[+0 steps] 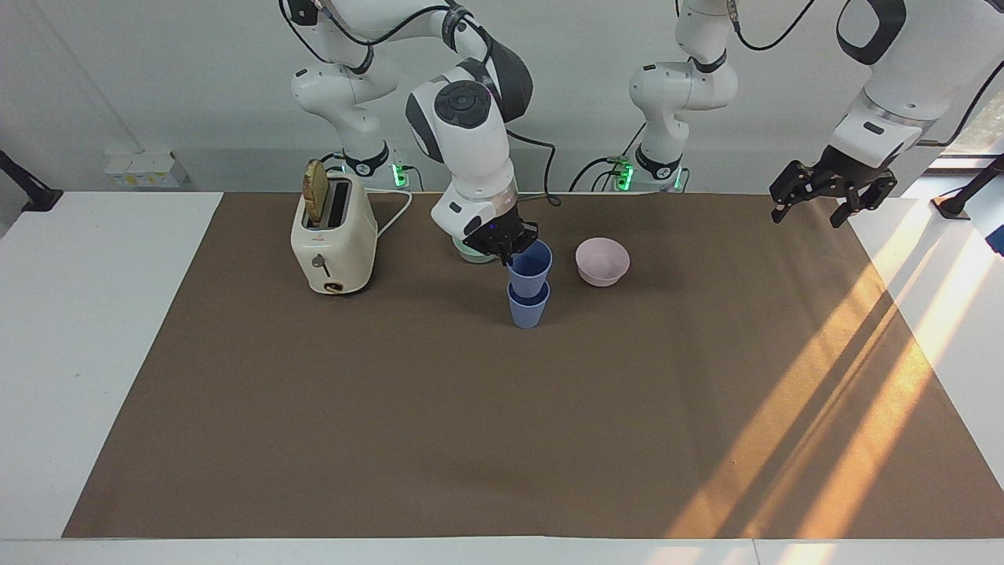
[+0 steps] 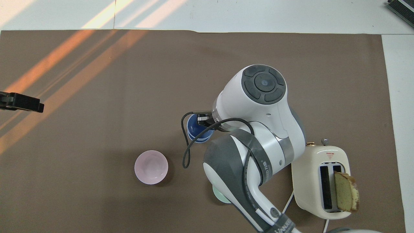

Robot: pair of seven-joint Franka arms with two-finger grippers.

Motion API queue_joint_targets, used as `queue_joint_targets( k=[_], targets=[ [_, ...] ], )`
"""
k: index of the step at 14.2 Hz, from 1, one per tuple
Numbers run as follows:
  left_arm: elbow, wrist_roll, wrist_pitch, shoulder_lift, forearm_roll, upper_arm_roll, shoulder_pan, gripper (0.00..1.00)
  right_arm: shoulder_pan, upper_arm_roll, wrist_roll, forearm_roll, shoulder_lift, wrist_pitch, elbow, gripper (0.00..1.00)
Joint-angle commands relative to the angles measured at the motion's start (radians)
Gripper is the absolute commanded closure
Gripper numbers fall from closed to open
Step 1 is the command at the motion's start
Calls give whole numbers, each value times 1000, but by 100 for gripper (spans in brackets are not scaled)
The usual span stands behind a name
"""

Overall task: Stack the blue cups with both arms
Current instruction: 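Lower the held cup into the placed cup and open the right gripper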

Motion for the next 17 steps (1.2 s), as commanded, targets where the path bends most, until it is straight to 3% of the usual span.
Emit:
queue_joint_targets(
  k=[1,3,4,5,10,12,14,17],
  targets=[
    [-7,-8,-1,-12,13,-2,-2,0,-9,5,-2,14,-17,20,-24,100],
    [-7,-8,-1,-12,13,-2,-2,0,-9,5,1,16,-15,21,-24,100],
    [-7,-8,-1,-12,13,-2,-2,0,-10,6,1,16,-14,26,-23,79],
    [-7,-8,-1,-12,13,-2,-2,0,-10,5,1,16,-14,29,-22,40],
    [-7,-8,1,-12,13,-2,-2,0,-10,5,7,16,-14,29,-22,32],
    [-7,-8,1,-12,13,-2,-2,0,-21,3,1,7,-14,8,-19,21],
    [-7,-8,1,-12,13,-2,-2,0,-53,2,-2,-2,-21,-18,-12,0],
    [-7,-8,-1,-12,13,-2,-2,0,-139,-9,-79,-4,-53,-170,66,0]
  ],
)
